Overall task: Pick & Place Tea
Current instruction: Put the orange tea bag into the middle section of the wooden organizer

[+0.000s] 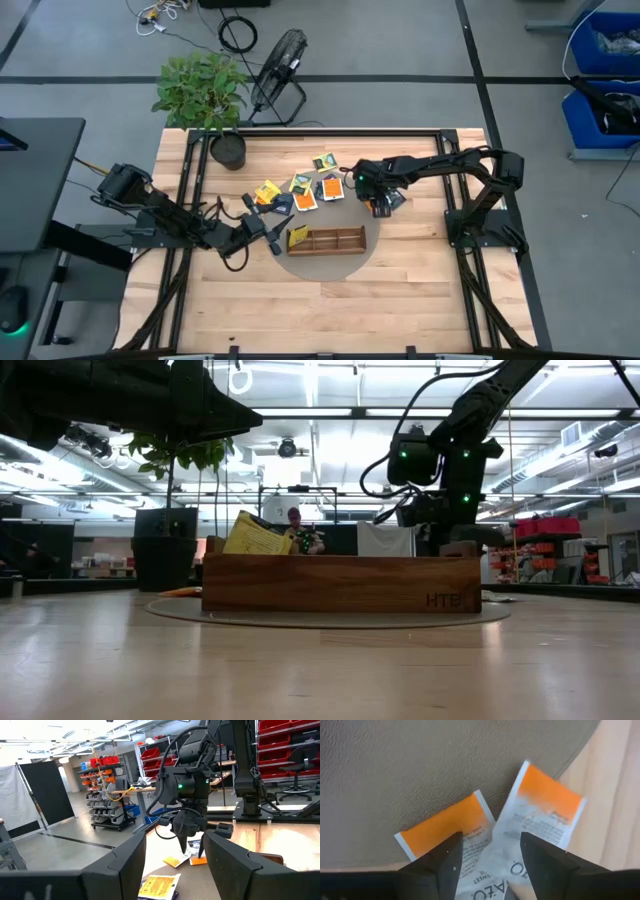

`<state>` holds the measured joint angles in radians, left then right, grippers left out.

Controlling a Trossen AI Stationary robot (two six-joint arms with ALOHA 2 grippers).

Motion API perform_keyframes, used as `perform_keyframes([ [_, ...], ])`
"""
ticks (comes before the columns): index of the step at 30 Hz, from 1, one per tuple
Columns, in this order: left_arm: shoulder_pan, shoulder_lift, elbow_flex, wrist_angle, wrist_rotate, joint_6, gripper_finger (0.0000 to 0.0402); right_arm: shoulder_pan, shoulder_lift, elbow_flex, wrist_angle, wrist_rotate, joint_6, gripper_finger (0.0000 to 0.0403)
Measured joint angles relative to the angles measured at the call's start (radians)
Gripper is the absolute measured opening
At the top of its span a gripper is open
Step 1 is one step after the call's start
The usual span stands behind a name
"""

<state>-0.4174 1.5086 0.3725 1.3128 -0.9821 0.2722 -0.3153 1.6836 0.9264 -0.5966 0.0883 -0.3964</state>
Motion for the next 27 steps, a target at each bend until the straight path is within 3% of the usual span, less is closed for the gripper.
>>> perform_keyframes([
  [18, 0.000, 0.000, 0.000, -0.001, 0.000, 0.004, 0.0206, 0.000, -0.048, 0.054, -0.256, -0.002, 0.064, 0.0207],
  [27, 0.000, 0.000, 0.000, -0.001, 0.010, 0.004, 0.0206, -0.002, -0.048, -0.042, -0.138, -0.064, 0.071, 0.0207],
])
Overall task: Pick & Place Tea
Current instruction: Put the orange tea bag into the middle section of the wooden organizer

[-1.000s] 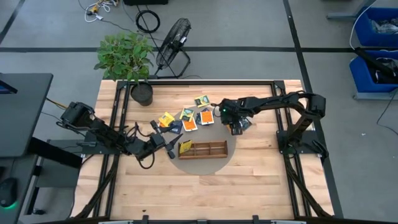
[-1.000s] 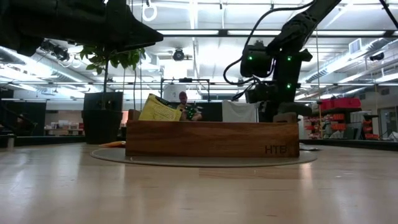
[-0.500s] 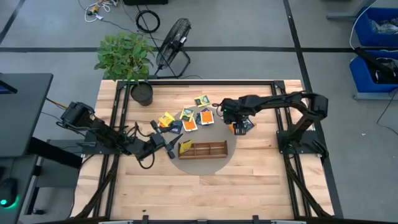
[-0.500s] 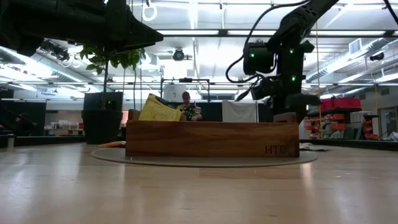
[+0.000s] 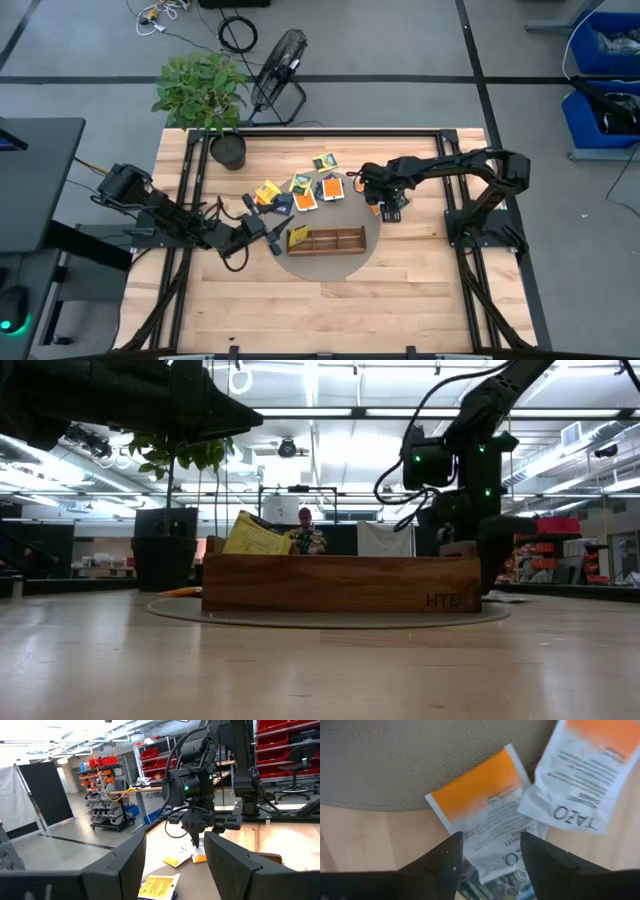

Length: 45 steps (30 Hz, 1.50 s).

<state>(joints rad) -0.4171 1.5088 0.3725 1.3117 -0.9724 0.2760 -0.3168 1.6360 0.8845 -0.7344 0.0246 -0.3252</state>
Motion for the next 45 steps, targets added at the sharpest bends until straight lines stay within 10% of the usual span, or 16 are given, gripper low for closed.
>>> perform_keyframes([
  [10, 0.000, 0.000, 0.000, 0.006, 0.008, -0.003, 0.0206, 0.000, -0.011, -0.124, 0.150, -0.002, -0.012, 0.0193],
  [20, 0.000, 0.000, 0.000, 0.014, 0.008, -0.003, 0.0206, 0.001, -0.006, -0.126, 0.176, 0.027, -0.002, 0.0014],
  [35, 0.005, 0.000, 0.000, 0.039, 0.008, -0.004, 0.0206, 0.109, -0.114, 0.087, -0.076, 0.225, 0.003, 0.0002],
  [45, 0.041, -0.011, 0.009, 0.254, 0.076, -0.124, 0.0206, 0.341, -0.119, 0.252, 0.099, 0.588, -0.491, 0.0001],
])
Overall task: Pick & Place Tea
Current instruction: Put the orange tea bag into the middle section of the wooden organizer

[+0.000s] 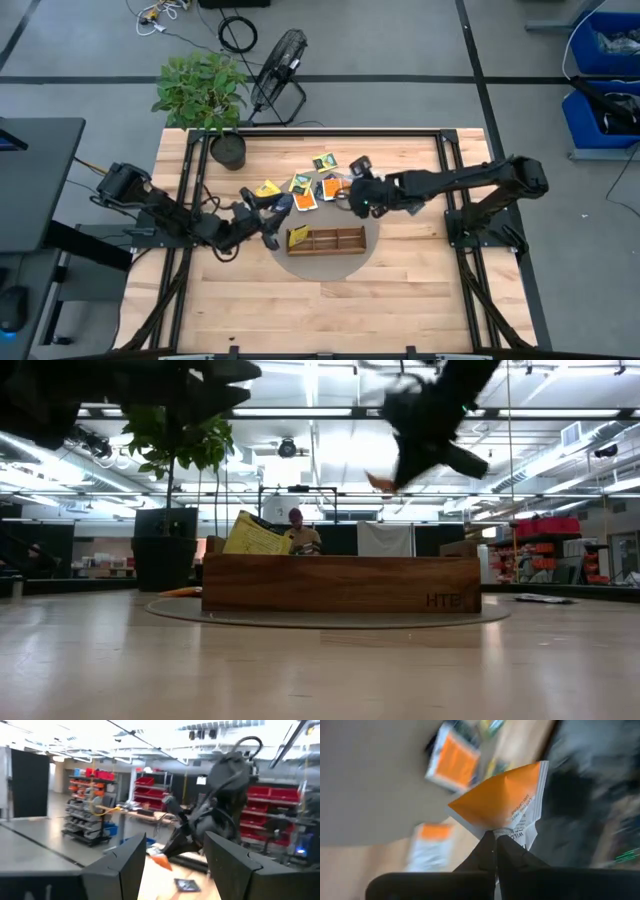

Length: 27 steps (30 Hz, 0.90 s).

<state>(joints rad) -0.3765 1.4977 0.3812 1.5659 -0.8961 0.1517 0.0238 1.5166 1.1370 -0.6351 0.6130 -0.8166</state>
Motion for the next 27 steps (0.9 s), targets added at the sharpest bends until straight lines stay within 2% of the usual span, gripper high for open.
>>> perform_keyframes([
  [5, 0.067, -0.010, 0.039, -0.098, 0.063, -0.107, 0.0204, 0.067, -0.002, 0.012, 0.238, 0.078, -0.301, 0.0000],
  [9, 0.122, -0.029, 0.103, -0.265, 0.162, -0.243, 0.0197, 0.088, -0.002, 0.012, 0.325, 0.092, -0.452, 0.0000],
  [17, 0.216, -0.119, 0.248, -0.742, 0.209, -0.363, 0.0198, 0.125, -0.002, 0.012, 0.322, 0.157, -0.523, 0.0000],
  [22, 0.295, -0.146, 0.353, -0.968, 0.382, -0.455, 0.0215, 0.154, -0.002, 0.012, 0.339, 0.158, -0.570, 0.0000],
  [27, 0.353, -0.145, 0.418, -1.065, 0.518, -0.503, 0.0232, 0.173, -0.002, 0.012, 0.350, 0.165, -0.589, 0.0000],
])
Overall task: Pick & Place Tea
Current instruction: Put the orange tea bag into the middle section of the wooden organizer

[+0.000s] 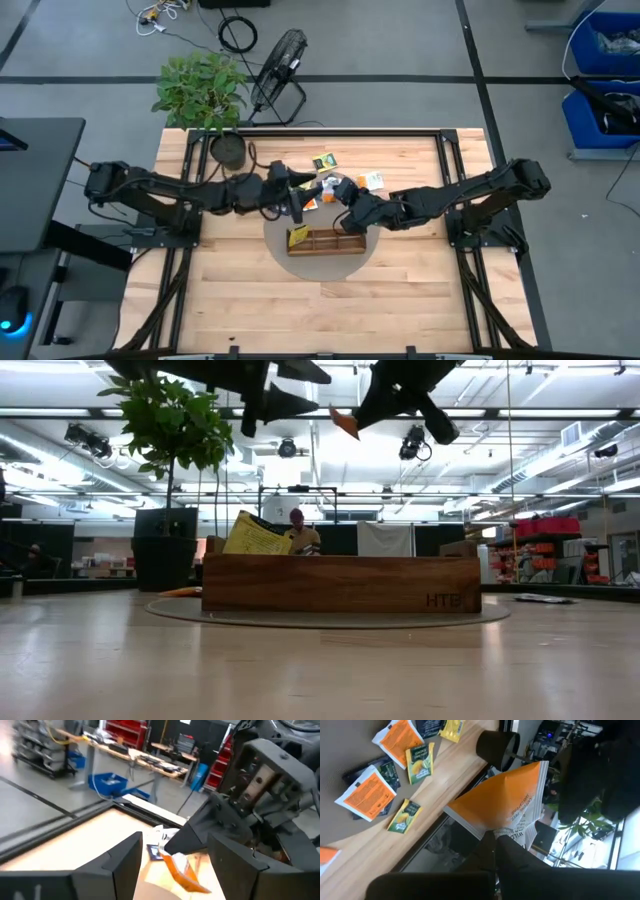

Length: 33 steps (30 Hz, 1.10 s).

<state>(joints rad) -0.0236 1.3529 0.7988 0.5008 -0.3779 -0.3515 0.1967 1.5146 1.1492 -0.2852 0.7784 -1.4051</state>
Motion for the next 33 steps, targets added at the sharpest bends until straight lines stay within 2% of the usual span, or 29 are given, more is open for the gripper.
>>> perform_keyframes([
  [8, 0.073, 0.002, 0.045, -0.172, 0.057, -0.133, 0.0239, 0.021, 0.000, 0.000, 0.016, 0.024, -0.044, 0.0000],
  [13, 0.102, 0.002, 0.045, -0.145, 0.166, -0.165, 0.0239, 0.021, 0.000, 0.000, 0.021, 0.015, -0.046, 0.0000],
  [21, 0.106, 0.002, 0.045, -0.133, 0.241, -0.206, 0.0239, 0.017, 0.002, 0.001, 0.079, -0.005, -0.104, 0.0000],
  [33, 0.106, 0.002, 0.046, -0.102, 0.255, -0.222, 0.0239, 0.014, 0.003, 0.001, 0.107, -0.012, -0.137, 0.0000],
])
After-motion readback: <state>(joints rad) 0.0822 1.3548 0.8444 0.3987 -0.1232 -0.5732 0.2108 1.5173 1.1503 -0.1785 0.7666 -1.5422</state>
